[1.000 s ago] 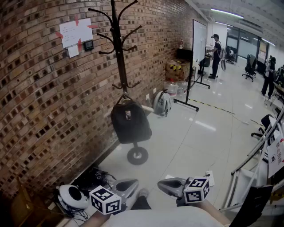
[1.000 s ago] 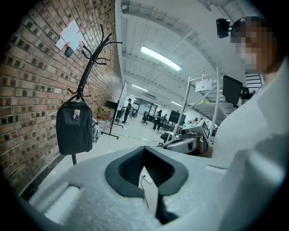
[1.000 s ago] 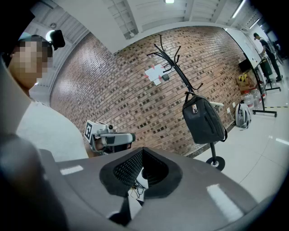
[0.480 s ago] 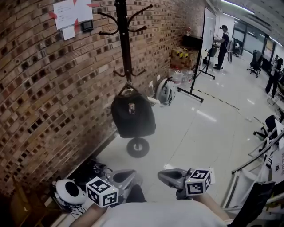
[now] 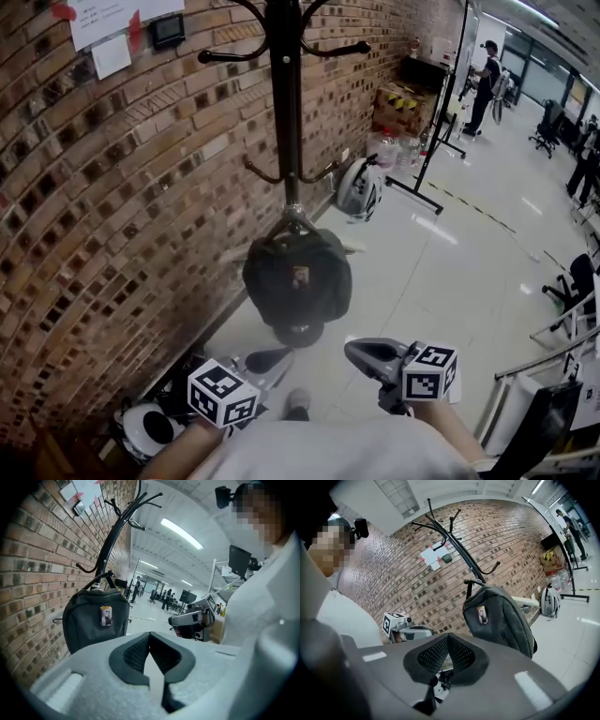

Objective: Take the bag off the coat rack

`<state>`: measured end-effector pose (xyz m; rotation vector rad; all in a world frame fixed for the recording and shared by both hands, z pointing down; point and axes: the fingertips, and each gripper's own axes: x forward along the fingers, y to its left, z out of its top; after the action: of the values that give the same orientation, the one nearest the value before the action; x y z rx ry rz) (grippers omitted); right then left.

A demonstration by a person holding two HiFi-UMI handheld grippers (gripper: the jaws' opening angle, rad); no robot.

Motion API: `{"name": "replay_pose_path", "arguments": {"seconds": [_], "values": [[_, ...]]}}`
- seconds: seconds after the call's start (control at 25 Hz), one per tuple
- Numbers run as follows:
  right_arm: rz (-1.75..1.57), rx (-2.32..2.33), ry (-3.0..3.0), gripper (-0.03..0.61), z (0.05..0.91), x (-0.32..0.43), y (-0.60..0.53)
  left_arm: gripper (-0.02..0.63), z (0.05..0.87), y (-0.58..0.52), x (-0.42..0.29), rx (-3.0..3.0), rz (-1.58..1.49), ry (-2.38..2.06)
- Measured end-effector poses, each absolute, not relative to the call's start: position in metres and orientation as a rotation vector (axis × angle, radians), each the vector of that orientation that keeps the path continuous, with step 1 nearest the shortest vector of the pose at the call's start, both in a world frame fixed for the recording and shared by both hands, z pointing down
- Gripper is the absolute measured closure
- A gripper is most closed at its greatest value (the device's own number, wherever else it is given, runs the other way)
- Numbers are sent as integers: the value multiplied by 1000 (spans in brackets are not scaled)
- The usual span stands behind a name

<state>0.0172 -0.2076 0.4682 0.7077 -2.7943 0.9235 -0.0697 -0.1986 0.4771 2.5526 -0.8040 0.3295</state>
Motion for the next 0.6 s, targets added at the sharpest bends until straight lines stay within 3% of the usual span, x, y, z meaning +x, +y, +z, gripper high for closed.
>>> {"name": "replay_pose_path", "arguments": {"seconds": [0.52, 0.6], "values": [[877, 798, -2781, 580, 466, -4, -311, 612, 473, -306, -108, 2626, 303, -773], [844, 830, -2784, 580, 463, 1, -324, 534, 471, -320, -118, 2627, 288, -796]]}}
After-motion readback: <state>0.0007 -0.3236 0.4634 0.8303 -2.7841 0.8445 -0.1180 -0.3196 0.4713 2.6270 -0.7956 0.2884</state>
